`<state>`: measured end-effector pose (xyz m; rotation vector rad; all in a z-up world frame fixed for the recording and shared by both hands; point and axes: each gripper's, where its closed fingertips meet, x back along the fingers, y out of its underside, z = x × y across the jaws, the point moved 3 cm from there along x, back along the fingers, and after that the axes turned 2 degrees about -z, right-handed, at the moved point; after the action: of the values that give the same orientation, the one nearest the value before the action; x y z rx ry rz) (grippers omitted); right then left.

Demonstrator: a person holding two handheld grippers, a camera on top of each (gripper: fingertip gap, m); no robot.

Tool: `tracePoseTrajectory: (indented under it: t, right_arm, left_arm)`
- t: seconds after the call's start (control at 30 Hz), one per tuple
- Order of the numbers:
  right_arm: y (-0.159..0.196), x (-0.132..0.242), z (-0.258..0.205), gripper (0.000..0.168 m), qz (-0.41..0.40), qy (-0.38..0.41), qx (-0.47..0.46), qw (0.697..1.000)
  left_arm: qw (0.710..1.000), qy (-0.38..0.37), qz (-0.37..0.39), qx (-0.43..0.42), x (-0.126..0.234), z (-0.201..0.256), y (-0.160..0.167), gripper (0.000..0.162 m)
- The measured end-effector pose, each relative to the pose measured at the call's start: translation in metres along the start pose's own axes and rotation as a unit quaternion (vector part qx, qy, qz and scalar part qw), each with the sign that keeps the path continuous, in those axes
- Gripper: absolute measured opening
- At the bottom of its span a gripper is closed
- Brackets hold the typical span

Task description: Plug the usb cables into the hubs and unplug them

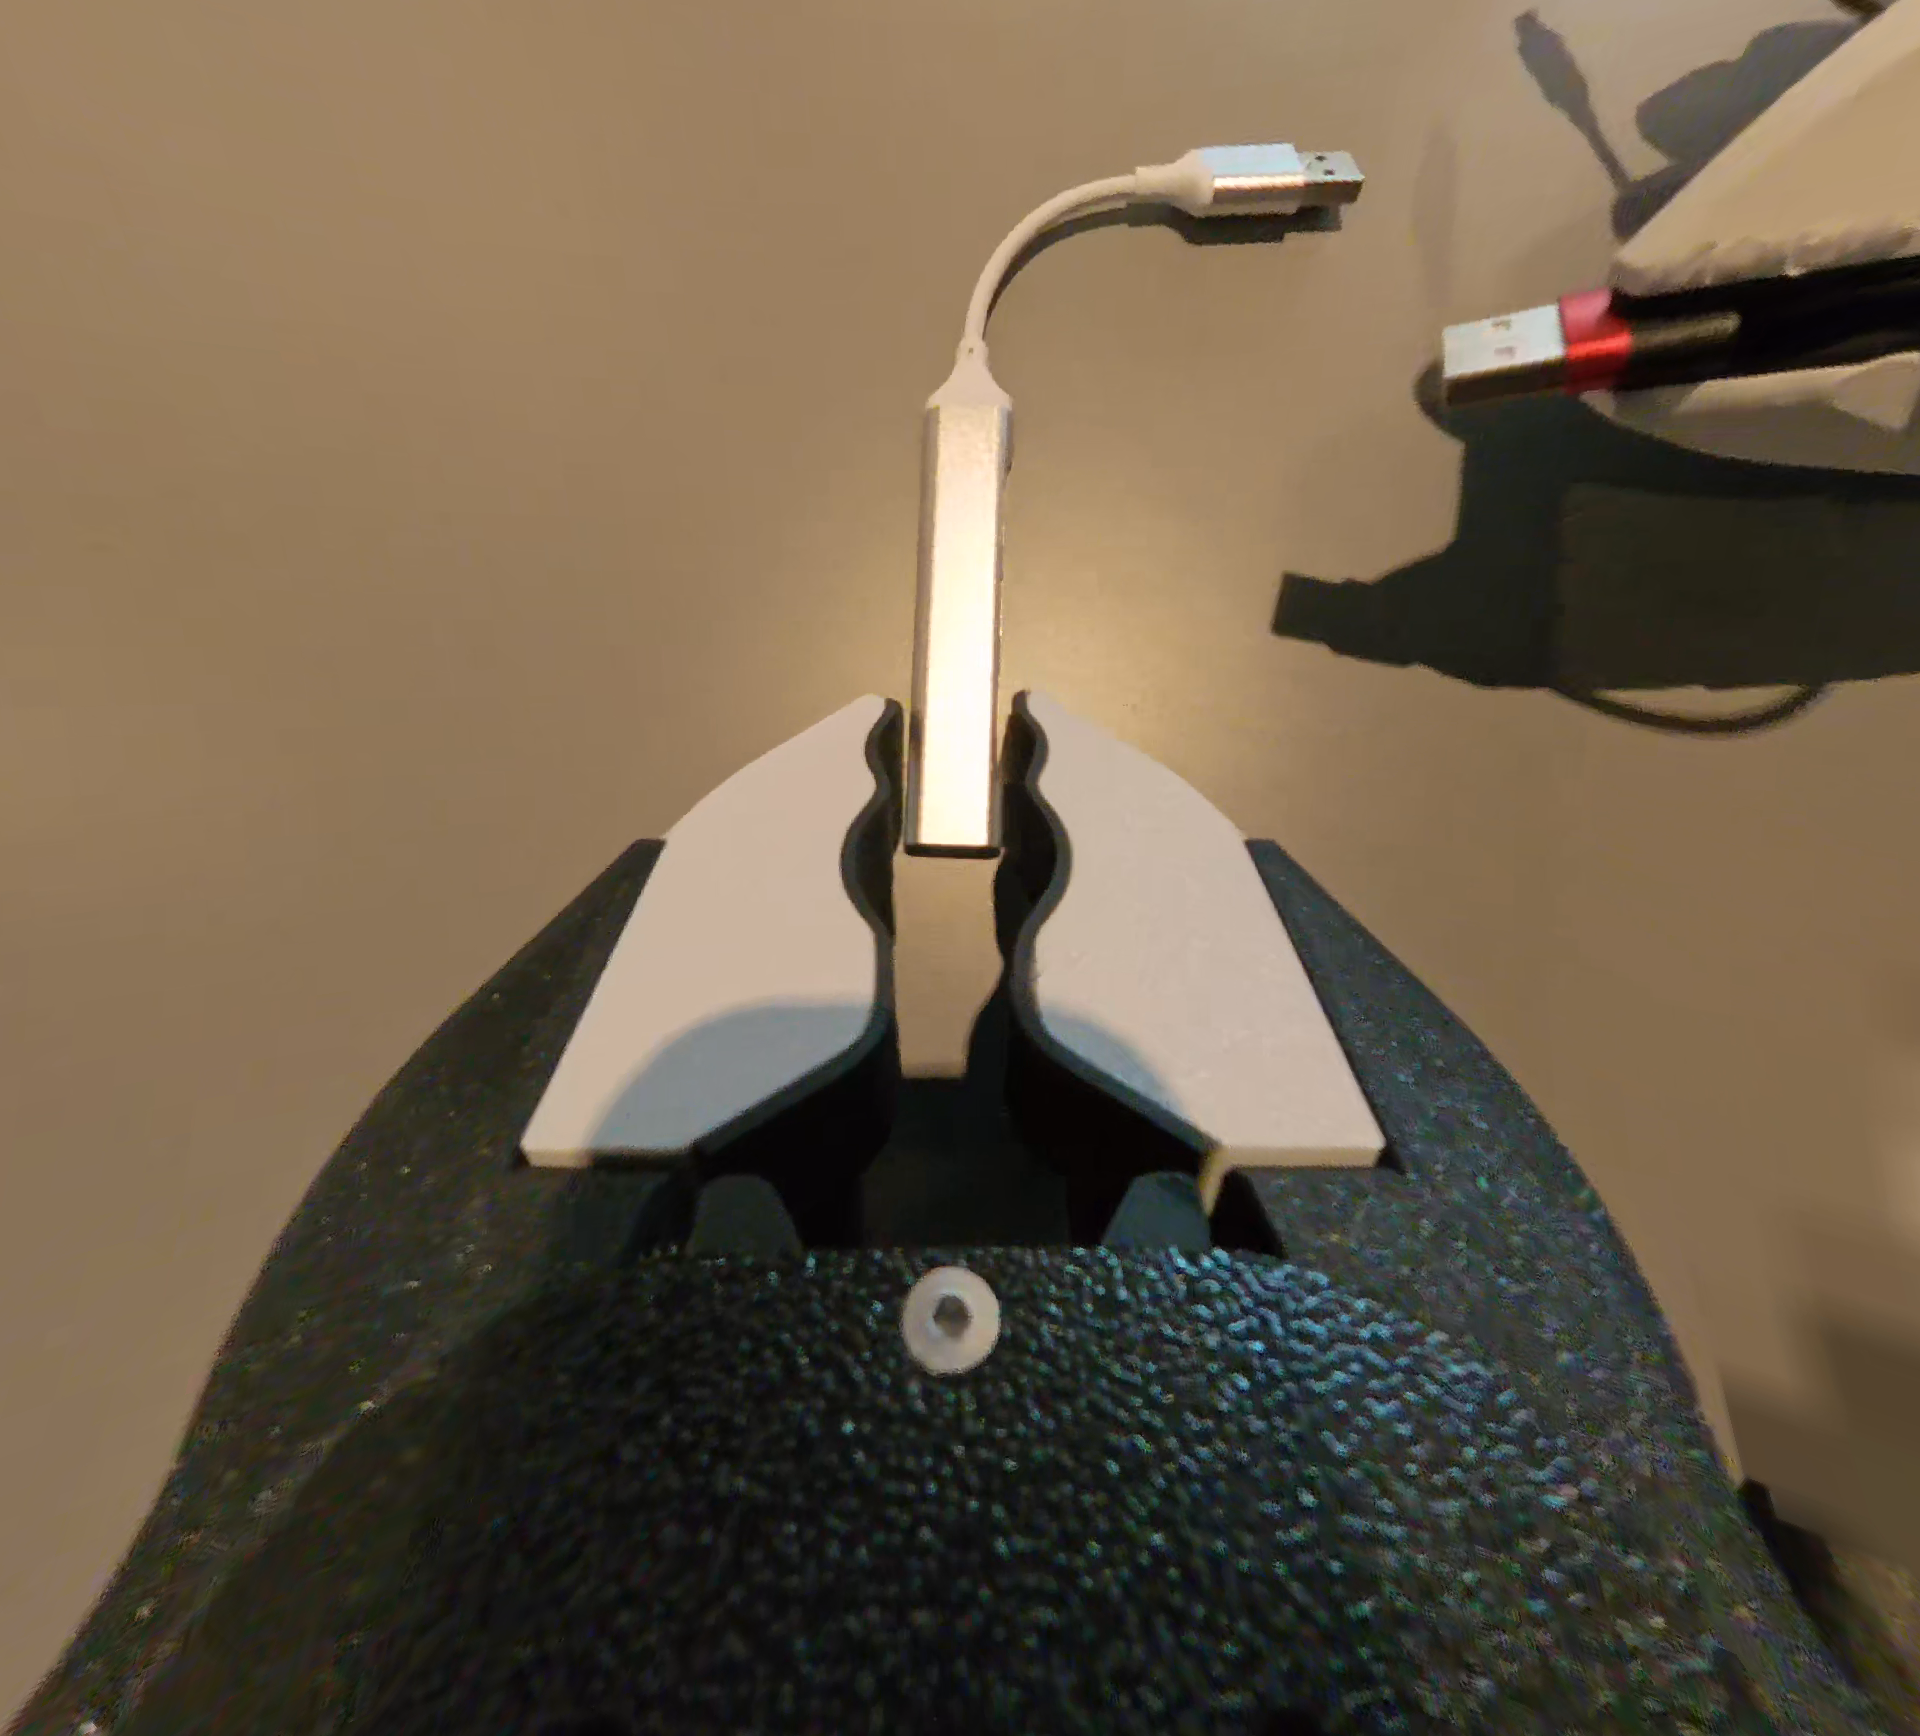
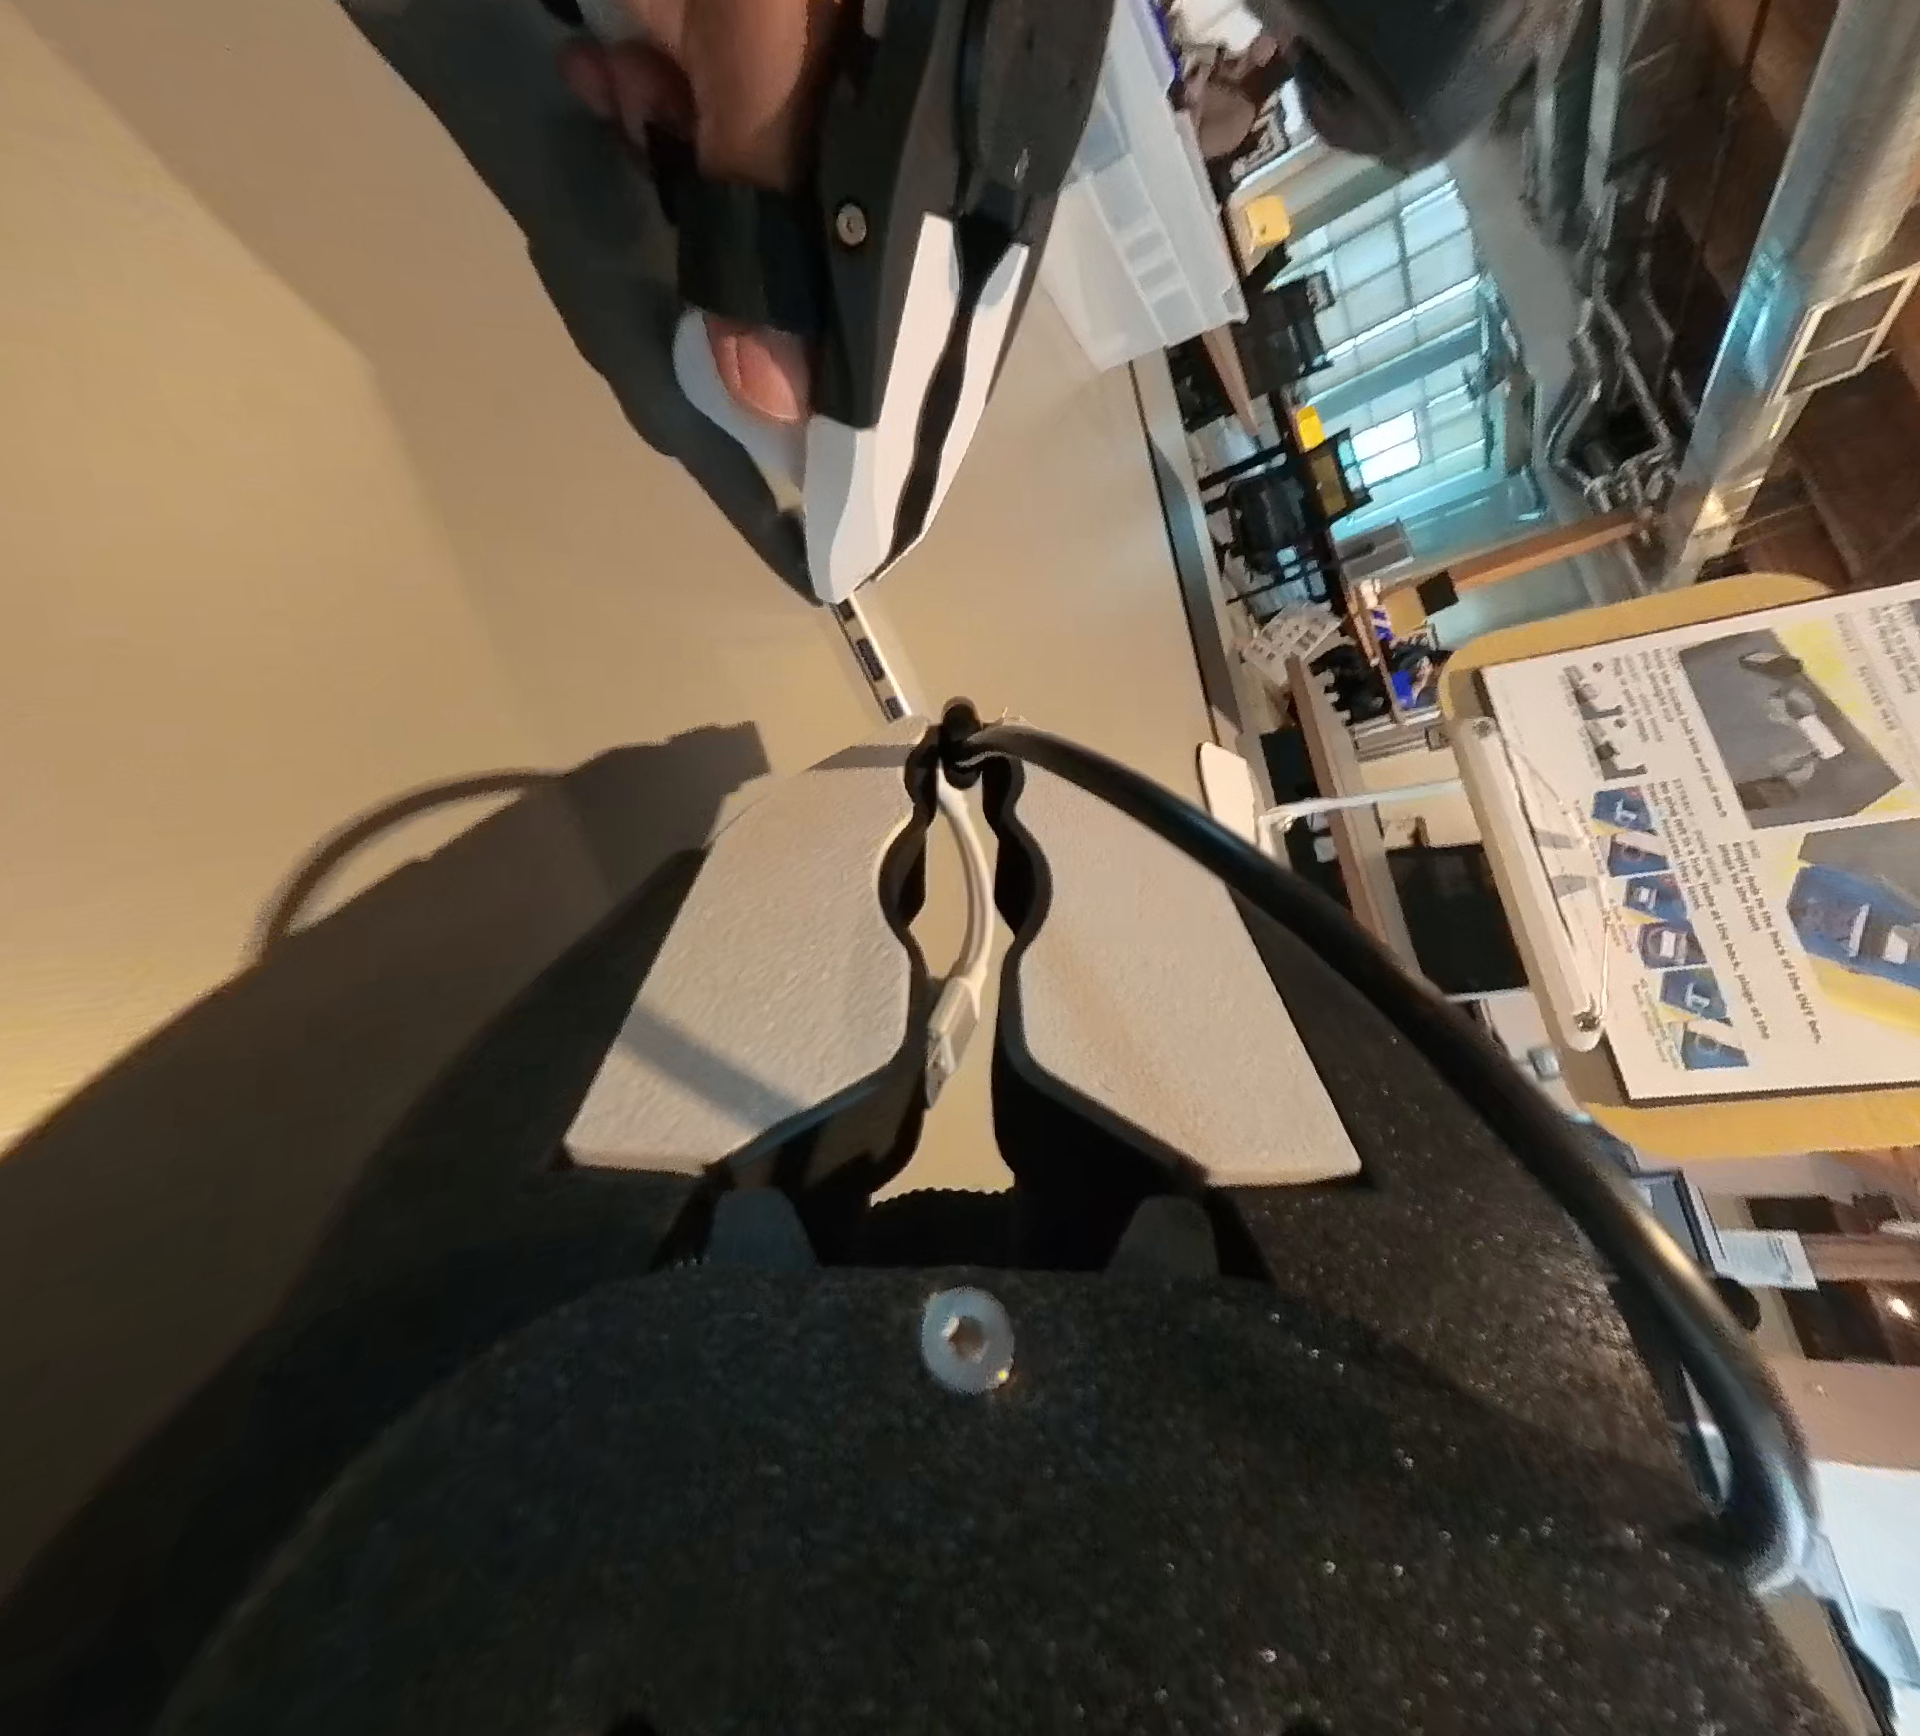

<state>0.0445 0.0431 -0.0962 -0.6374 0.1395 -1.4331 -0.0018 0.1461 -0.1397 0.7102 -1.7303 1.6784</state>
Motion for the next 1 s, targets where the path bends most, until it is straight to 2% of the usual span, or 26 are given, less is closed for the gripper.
tracePoseTrajectory:
  t: [0.1,0.27,0.37,0.5,0.73,1.0]
  right_arm:
    - [-0.002,0.007,0.000,0.007,0.014,-0.002,-0.003,1.000]
    - [0.001,0.021,-0.014,0.007,0.011,-0.012,0.011,1.000]
    - [0.005,0.031,-0.018,0.007,0.002,-0.004,0.018,1.000]
    - [0.003,0.037,-0.010,0.007,0.010,0.028,0.017,0.999]
    - [-0.010,0.043,0.000,0.007,0.028,0.108,0.100,0.989]
    - [-0.020,0.043,0.000,0.007,0.028,0.160,0.191,0.968]
  left_arm:
    - [0.999,0.016,0.028,0.014,0.010,-0.002,-0.004,0.024]
    - [0.990,0.086,0.103,0.034,0.035,0.003,-0.016,0.027]
    - [0.971,0.169,0.163,0.049,0.047,0.016,-0.029,0.027]
    - [0.926,0.298,0.213,0.088,0.051,0.039,-0.042,0.026]
    - [0.867,0.421,0.240,0.121,0.051,0.075,-0.060,0.025]
    - [0.855,0.446,0.224,0.143,0.038,0.090,-0.064,0.022]
